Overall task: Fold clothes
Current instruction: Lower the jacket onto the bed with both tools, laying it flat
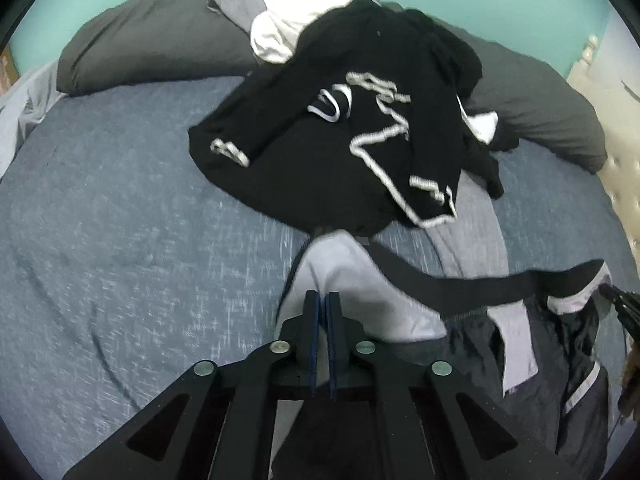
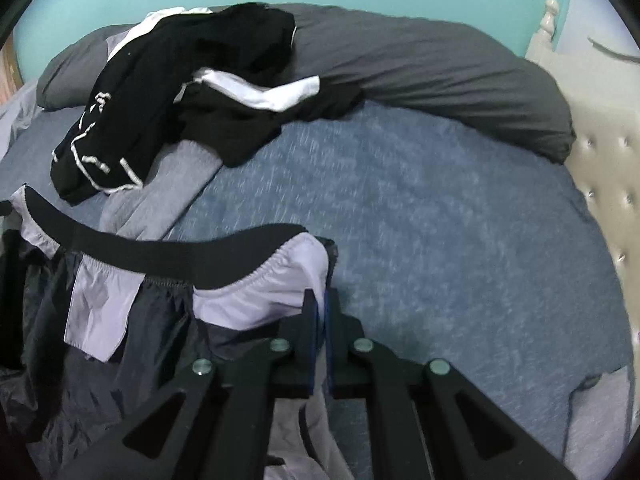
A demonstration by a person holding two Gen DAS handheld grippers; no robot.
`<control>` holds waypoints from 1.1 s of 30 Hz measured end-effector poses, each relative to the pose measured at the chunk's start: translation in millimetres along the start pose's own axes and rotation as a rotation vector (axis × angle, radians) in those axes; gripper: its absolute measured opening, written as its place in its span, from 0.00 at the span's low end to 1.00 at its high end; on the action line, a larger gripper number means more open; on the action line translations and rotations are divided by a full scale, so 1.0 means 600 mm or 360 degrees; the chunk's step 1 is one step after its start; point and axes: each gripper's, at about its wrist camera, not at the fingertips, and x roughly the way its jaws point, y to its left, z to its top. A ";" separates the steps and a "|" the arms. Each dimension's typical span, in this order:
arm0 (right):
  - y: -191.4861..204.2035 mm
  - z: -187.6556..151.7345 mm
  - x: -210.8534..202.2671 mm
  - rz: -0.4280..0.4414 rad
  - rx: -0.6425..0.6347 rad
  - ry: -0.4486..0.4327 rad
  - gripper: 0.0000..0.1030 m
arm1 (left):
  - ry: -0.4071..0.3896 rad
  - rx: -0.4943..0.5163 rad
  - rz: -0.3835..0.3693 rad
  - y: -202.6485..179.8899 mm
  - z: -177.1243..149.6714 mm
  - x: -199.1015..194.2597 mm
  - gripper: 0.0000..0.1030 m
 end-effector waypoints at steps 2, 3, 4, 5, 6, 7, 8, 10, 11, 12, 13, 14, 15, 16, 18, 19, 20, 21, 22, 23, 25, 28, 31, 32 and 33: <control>0.002 -0.006 0.006 -0.0020 -0.0008 0.0030 0.06 | 0.0006 -0.0015 -0.0035 0.002 -0.004 -0.002 0.30; 0.004 -0.009 0.008 -0.0032 -0.0013 0.0044 0.06 | -0.0011 -0.0038 -0.0064 0.006 -0.004 -0.012 0.36; 0.000 -0.011 0.003 -0.0026 0.0006 0.0041 0.10 | -0.0032 -0.0059 -0.0084 0.009 -0.005 -0.021 0.37; -0.006 -0.012 -0.006 -0.0008 0.0040 0.0017 0.14 | -0.0059 -0.0072 -0.0094 0.013 -0.005 -0.034 0.37; -0.011 -0.012 -0.013 0.0015 0.0069 -0.0001 0.28 | -0.0089 -0.0083 -0.0100 0.017 -0.004 -0.048 0.37; -0.016 -0.014 -0.024 0.0042 0.0101 -0.0025 0.42 | -0.0105 -0.0088 -0.0106 0.021 -0.006 -0.060 0.37; -0.022 -0.015 -0.037 0.0070 0.0133 -0.0051 0.49 | -0.0114 -0.0092 -0.0119 0.025 -0.010 -0.074 0.37; -0.036 -0.021 -0.068 0.0119 0.0195 -0.0112 0.55 | -0.0115 -0.0100 -0.0151 0.033 -0.028 -0.102 0.37; -0.043 -0.028 -0.086 0.0154 0.0216 -0.0132 0.55 | -0.0114 -0.0100 -0.0166 0.036 -0.040 -0.116 0.37; -0.049 -0.035 -0.103 0.0193 0.0237 -0.0147 0.55 | -0.0115 -0.0091 -0.0187 0.040 -0.057 -0.134 0.37; -0.058 -0.045 -0.120 0.0230 0.0257 -0.0161 0.55 | -0.0118 -0.0080 -0.0200 0.043 -0.073 -0.149 0.37; -0.065 -0.062 -0.135 0.0267 0.0275 -0.0159 0.56 | -0.0120 -0.0072 -0.0209 0.046 -0.091 -0.164 0.37; -0.071 -0.080 -0.151 0.0305 0.0292 -0.0152 0.56 | -0.0115 -0.0070 -0.0224 0.053 -0.113 -0.180 0.37; -0.077 -0.098 -0.166 0.0342 0.0310 -0.0146 0.57 | -0.0102 -0.0074 -0.0228 0.059 -0.133 -0.193 0.38; -0.090 -0.139 -0.193 0.0409 0.0349 -0.0109 0.58 | -0.0071 -0.0083 -0.0229 0.071 -0.173 -0.217 0.38; -0.098 -0.164 -0.203 0.0437 0.0370 -0.0073 0.58 | -0.0056 -0.0088 -0.0229 0.078 -0.192 -0.228 0.38; -0.105 -0.186 -0.213 0.0432 0.0383 -0.0053 0.58 | -0.0047 -0.0091 -0.0227 0.083 -0.211 -0.240 0.38; -0.112 -0.206 -0.224 0.0421 0.0394 -0.0036 0.58 | -0.0040 -0.0094 -0.0225 0.089 -0.229 -0.252 0.39; -0.119 -0.229 -0.237 0.0411 0.0403 -0.0027 0.58 | -0.0033 -0.0101 -0.0224 0.096 -0.250 -0.265 0.41; -0.128 -0.251 -0.249 0.0415 0.0427 -0.0023 0.58 | -0.0021 -0.0104 -0.0223 0.100 -0.267 -0.273 0.42; -0.147 -0.297 -0.274 0.0425 0.0490 -0.0018 0.58 | 0.0005 -0.0106 -0.0223 0.108 -0.298 -0.287 0.44; -0.165 -0.358 -0.303 0.0399 0.0544 0.0006 0.58 | 0.0045 -0.0111 -0.0222 0.120 -0.344 -0.307 0.44; -0.179 -0.403 -0.324 0.0331 0.0601 0.0019 0.58 | 0.0084 -0.0115 -0.0221 0.132 -0.390 -0.327 0.44; -0.186 -0.416 -0.330 0.0316 0.0640 0.0021 0.58 | 0.0098 -0.0116 -0.0221 0.136 -0.405 -0.333 0.44; -0.191 -0.429 -0.338 0.0312 0.0678 0.0016 0.58 | 0.0111 -0.0118 -0.0220 0.140 -0.420 -0.340 0.44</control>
